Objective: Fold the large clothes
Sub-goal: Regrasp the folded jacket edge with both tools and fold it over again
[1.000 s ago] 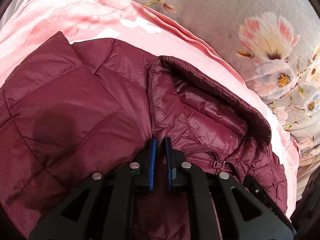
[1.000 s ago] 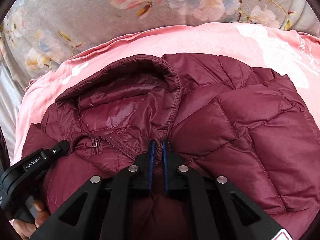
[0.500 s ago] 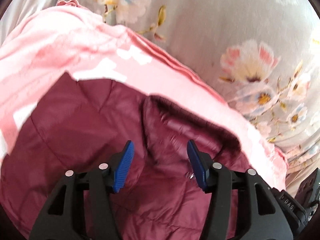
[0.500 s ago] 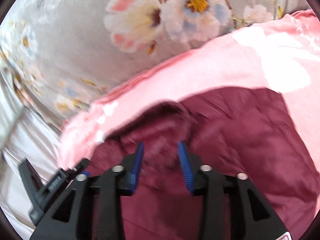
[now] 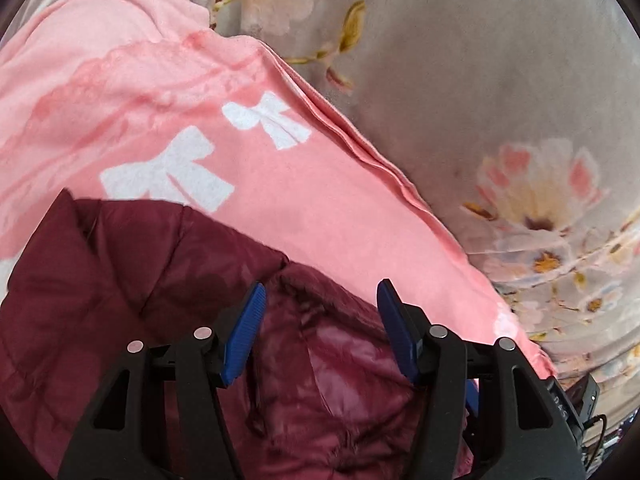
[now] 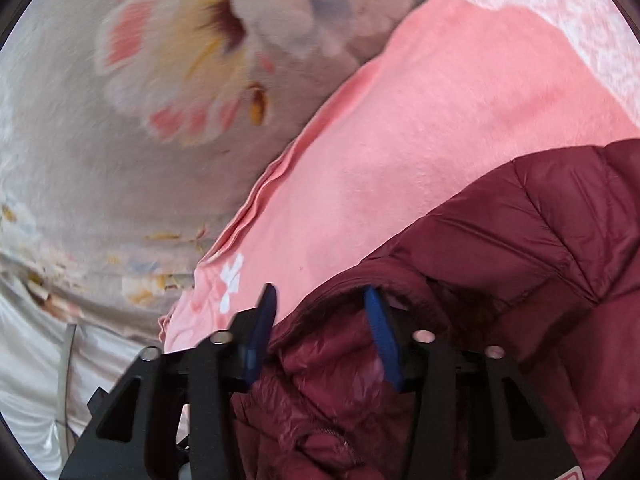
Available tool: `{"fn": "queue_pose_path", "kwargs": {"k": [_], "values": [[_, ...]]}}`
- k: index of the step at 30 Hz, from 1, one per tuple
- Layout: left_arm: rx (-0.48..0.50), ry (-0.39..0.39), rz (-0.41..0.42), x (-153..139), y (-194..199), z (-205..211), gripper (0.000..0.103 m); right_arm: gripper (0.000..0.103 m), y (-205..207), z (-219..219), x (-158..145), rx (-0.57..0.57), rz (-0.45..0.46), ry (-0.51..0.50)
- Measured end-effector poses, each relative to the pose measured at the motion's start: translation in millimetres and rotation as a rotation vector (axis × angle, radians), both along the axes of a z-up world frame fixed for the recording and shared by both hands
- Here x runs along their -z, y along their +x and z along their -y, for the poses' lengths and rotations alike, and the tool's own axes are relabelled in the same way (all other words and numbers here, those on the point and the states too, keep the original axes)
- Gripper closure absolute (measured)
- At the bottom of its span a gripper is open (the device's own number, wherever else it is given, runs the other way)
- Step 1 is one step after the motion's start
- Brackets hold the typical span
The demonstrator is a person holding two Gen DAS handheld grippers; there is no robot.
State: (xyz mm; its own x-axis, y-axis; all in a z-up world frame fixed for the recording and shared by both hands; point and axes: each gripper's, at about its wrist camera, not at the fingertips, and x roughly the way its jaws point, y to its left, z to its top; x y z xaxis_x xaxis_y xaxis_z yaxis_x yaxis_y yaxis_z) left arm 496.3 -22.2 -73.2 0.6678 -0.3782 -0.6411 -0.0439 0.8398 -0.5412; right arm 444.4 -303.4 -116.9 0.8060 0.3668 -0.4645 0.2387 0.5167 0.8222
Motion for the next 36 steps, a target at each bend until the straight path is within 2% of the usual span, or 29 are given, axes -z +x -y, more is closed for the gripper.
{"fn": "queue_pose_path", "kwargs": {"k": [2, 4, 7, 11, 19, 24, 26, 27, 30, 32, 36], "values": [[0.011, 0.034, -0.011, 4, 9, 8, 0.049, 0.09, 2, 0, 7, -0.015, -0.006, -0.007], [0.02, 0.068, -0.03, 10, 15, 13, 0.054, 0.099, 0, -4, 11, -0.045, -0.003, -0.043], [0.028, 0.132, -0.062, 23, 20, 16, 0.073, 0.1, -9, -16, 12, -0.091, -0.012, -0.199], [0.055, 0.201, -0.103, 42, 19, 15, 0.081, 0.101, -16, -25, 26, -0.13, -0.058, -0.288], [0.073, 0.3, -0.069, 55, -1, 22, 0.084, 0.103, -12, -36, 37, -0.122, -0.102, -0.418], [0.066, 0.305, -0.039, 57, -6, 22, 0.083, 0.103, -10, -44, 33, -0.121, -0.118, -0.48], [0.066, 0.298, -0.035, 57, -6, 21, 0.083, 0.099, -26, -52, 18, -0.103, -0.075, -0.536], [0.065, 0.294, -0.033, 57, -6, 21, 0.083, 0.099, -41, -55, 7, -0.088, -0.016, -0.551], [0.064, 0.278, -0.03, 57, -6, 20, 0.083, 0.099, -56, -59, -20, -0.048, 0.069, -0.612], [0.063, 0.28, -0.03, 56, -6, 21, 0.083, 0.1, -43, -62, -25, -0.057, 0.044, -0.681], [0.063, 0.282, -0.03, 55, -7, 21, 0.083, 0.102, -13, -56, -1, -0.081, -0.084, -0.7]]}}
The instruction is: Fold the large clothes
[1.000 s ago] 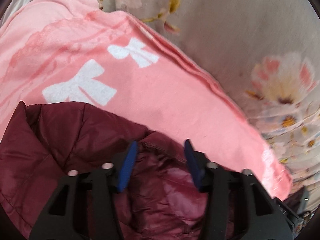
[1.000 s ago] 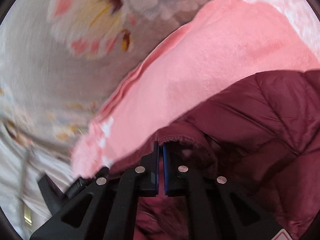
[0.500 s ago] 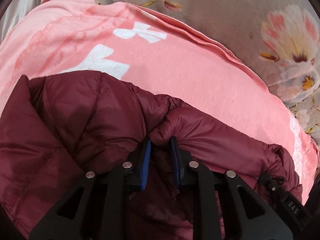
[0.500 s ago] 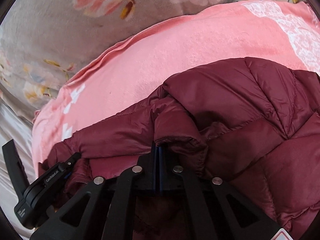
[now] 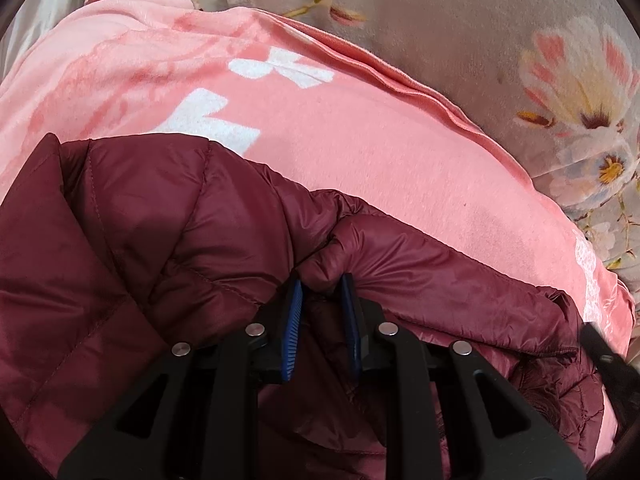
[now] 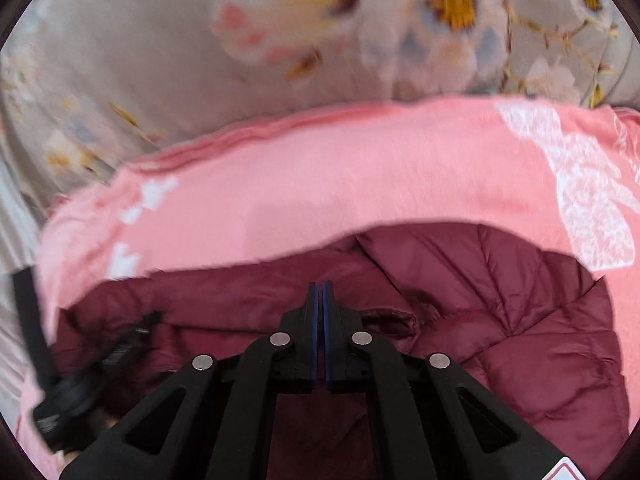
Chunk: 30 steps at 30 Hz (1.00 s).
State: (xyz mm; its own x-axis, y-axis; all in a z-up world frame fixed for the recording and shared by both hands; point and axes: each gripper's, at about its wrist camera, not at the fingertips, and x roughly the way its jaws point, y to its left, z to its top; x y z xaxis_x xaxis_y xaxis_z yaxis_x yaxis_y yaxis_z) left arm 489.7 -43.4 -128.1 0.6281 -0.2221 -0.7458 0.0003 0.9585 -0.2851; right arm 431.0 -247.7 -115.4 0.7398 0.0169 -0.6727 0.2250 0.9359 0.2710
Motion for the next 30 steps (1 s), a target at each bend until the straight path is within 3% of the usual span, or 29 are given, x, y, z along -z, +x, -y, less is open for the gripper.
{"fn": "queue_pose_path", "kwargs": {"k": [6, 12, 18, 21, 24, 27, 29, 30], "values": [[-0.002, -0.008, 0.001, -1, 0, 0, 0.083, 0.103, 7, 10, 29, -0.004, -0.057, 0.076], [-0.002, -0.004, -0.001, 0, 0, 0, 0.083, 0.103, 11, 3, 30, -0.009, -0.066, 0.027], [-0.005, 0.051, 0.001, -1, 3, 7, 0.083, 0.103, 9, 9, 28, -0.012, -0.041, 0.065], [-0.01, -0.04, 0.013, -4, -4, -6, 0.082, 0.098, -36, 14, 7, -0.007, 0.042, 0.098], [-0.027, -0.116, 0.027, -22, -40, -35, 0.077, 0.095, -97, 16, -16, -0.038, 0.105, 0.072], [-0.013, -0.154, 0.08, -44, -89, -64, 0.061, 0.085, -176, 25, -33, -0.052, 0.157, 0.026], [-0.012, -0.16, 0.107, -56, -123, -85, 0.047, 0.066, -237, 36, -38, -0.037, 0.183, 0.026], [-0.009, -0.155, 0.109, -62, -144, -98, 0.044, 0.063, -266, 41, -39, -0.039, 0.19, 0.036]]}}
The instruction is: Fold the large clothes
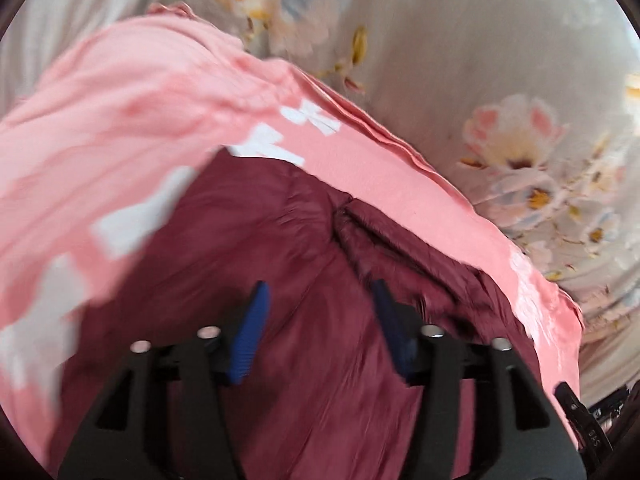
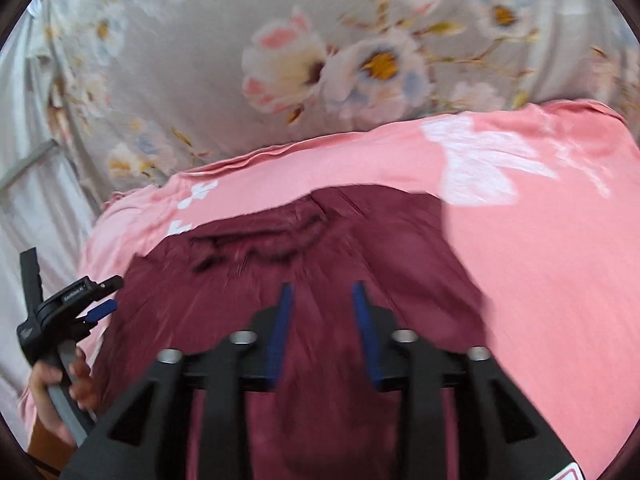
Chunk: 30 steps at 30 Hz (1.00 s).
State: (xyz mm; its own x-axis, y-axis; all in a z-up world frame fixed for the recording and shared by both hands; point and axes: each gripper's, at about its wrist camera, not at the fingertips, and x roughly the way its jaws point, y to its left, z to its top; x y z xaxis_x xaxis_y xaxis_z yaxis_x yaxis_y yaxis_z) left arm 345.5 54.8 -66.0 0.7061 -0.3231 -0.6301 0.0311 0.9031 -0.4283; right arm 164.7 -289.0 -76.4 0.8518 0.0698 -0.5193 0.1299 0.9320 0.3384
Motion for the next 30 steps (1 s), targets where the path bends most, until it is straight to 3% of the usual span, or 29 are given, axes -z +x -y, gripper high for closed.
{"fn": "queue_pose_path", "kwargs": {"k": [6, 10, 14, 19, 21, 23, 25, 26, 27, 28, 30], "values": [[-0.016, 0.013, -0.029, -2, -110, -60, 0.031, 0.045, -128, 17, 15, 0.038, -0.031, -0.034], [-0.063, 0.011, -0.096, 18, -161, -96, 0.03, 0.039, -183, 33, 43, 0.106, -0.078, 0.054], [-0.128, 0.041, -0.108, 30, -204, -128, 0.03, 0.039, -206, 42, 73, 0.141, -0.132, 0.134], [-0.253, -0.058, -0.174, 51, -227, -174, 0.03, 0.038, -216, 34, 93, 0.124, -0.149, 0.208], [-0.24, -0.117, -0.187, 59, -231, -181, 0.03, 0.038, -216, 29, 95, 0.117, -0.147, 0.207], [-0.209, -0.108, -0.186, 57, -232, -177, 0.03, 0.038, -215, 26, 95, 0.11, -0.14, 0.211], [-0.175, -0.128, -0.189, 57, -232, -171, 0.035, 0.046, -214, 23, 95, 0.105, -0.132, 0.236], [-0.146, -0.15, -0.197, 57, -231, -166, 0.048, 0.066, -213, 21, 95, 0.103, -0.126, 0.243], [-0.111, -0.163, -0.212, 58, -229, -160, 0.055, 0.076, -214, 19, 93, 0.1, -0.118, 0.242], [-0.091, -0.155, -0.226, 58, -230, -154, 0.069, 0.087, -215, 17, 92, 0.102, -0.111, 0.236], [-0.072, -0.117, -0.215, 55, -235, -146, 0.083, 0.096, -221, 15, 85, 0.098, -0.081, 0.232]]}}
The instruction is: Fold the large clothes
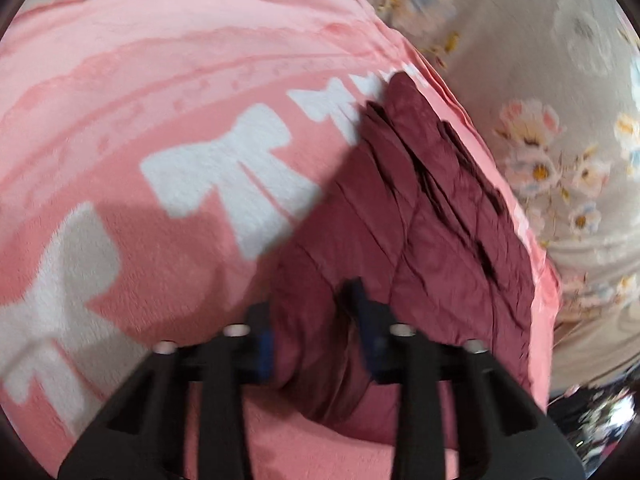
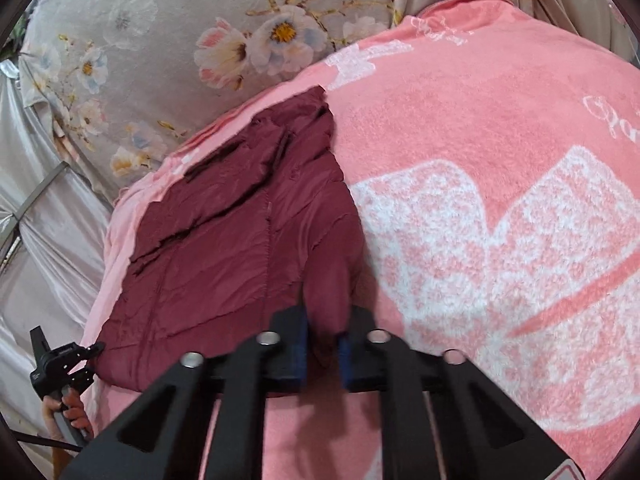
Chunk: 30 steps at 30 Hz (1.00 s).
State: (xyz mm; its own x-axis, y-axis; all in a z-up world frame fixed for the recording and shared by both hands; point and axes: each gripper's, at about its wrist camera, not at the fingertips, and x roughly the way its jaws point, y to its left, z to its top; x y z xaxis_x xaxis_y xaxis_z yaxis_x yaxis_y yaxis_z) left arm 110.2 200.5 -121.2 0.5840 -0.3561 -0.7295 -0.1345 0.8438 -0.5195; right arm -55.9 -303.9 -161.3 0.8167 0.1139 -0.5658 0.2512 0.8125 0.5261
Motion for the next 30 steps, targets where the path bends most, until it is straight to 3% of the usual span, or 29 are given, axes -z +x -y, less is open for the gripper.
{"fn": "queue_pose_path", "kwargs": {"k": [2, 5, 11, 18, 22, 26, 30], "values": [[0.024, 0.017, 0.037, -11, -9, 5, 0.094, 0.098, -11, -3, -13, -0.006, 0.051, -0.016], [0.04, -0.008, 0.088, -31, -20, 3, 0.097, 0.099, -29, -8, -37, -0.022, 0.126, -0.047], [0.076, -0.043, 0.228, -91, -62, -5, 0.098, 0.099, -94, -13, -86, -0.045, 0.287, -0.145], [0.085, -0.086, 0.413, -164, -140, -31, 0.099, 0.099, -196, -16, -139, -0.052, 0.474, -0.227], [0.057, -0.087, 0.52, -205, -181, -44, 0.099, 0.099, -229, -18, -169, -0.066, 0.542, -0.244], [0.048, -0.079, 0.562, -232, -187, -43, 0.099, 0.099, -214, -11, -184, -0.052, 0.562, -0.204], [0.07, 0.008, 0.526, -228, -139, -15, 0.098, 0.099, -138, 15, -170, -0.009, 0.487, -0.121]]}}
